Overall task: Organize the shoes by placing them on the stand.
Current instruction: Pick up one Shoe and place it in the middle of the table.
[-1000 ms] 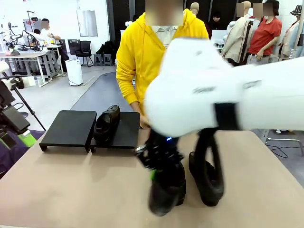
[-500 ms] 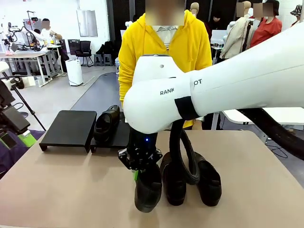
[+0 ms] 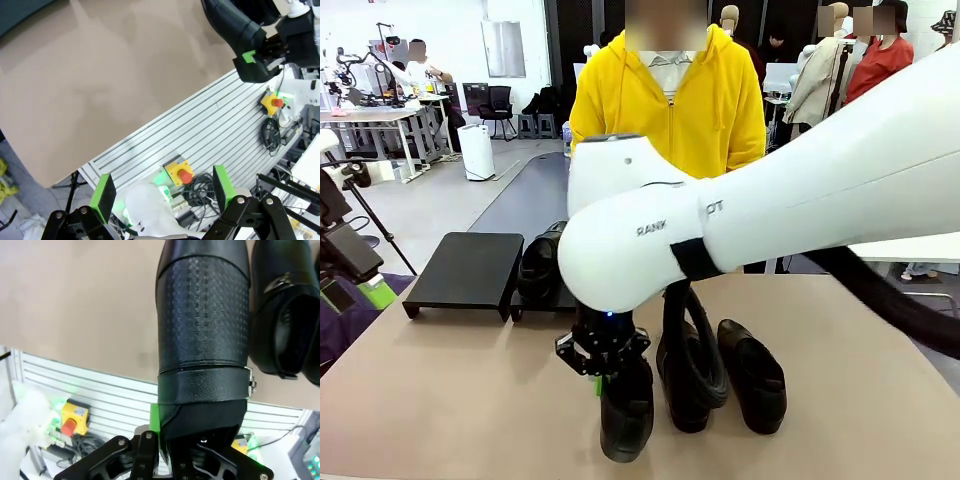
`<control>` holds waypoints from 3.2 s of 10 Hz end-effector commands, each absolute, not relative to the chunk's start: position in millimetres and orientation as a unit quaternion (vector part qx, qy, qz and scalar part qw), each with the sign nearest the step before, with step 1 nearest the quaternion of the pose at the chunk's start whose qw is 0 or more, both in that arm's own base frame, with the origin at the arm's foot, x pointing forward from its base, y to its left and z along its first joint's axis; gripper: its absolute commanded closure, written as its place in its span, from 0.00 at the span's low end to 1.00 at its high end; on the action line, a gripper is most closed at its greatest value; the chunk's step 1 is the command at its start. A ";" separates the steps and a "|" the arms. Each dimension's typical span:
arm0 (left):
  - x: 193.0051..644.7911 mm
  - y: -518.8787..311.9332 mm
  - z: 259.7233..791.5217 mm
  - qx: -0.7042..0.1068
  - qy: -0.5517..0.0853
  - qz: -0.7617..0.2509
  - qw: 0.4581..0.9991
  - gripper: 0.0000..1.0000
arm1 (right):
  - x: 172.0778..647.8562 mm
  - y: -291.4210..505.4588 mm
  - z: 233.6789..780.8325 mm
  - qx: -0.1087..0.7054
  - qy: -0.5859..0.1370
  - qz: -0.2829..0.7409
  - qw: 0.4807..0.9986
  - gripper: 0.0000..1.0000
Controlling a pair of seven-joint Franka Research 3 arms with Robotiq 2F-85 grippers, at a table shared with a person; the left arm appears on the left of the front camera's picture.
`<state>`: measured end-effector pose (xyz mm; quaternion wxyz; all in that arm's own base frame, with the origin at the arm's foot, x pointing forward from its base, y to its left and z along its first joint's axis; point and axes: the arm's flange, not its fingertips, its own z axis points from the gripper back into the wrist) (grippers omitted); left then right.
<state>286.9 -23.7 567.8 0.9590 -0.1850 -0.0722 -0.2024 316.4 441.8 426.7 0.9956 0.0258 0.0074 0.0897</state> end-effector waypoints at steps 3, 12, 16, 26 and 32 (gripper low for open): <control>285.6 -19.4 568.1 -0.182 -0.071 -0.210 0.958 0.00 | 354.7 473.9 407.9 0.003 0.030 0.051 0.998 1.00; 285.6 -19.4 568.1 -0.182 -0.071 -0.210 0.958 0.00 | 392.0 470.4 384.9 0.025 0.068 0.055 0.996 0.00; 285.6 -19.4 568.1 -0.182 -0.071 -0.210 0.958 0.00 | 364.0 420.8 440.8 0.082 0.095 0.100 0.987 0.00; 285.6 -19.4 568.1 -0.182 -0.071 -0.210 0.958 0.00 | 285.2 210.0 568.3 0.223 0.033 0.222 0.948 0.00; 285.6 -19.4 568.1 -0.182 -0.071 -0.210 0.958 0.00 | 257.7 86.8 583.4 0.317 -0.033 0.182 0.930 0.00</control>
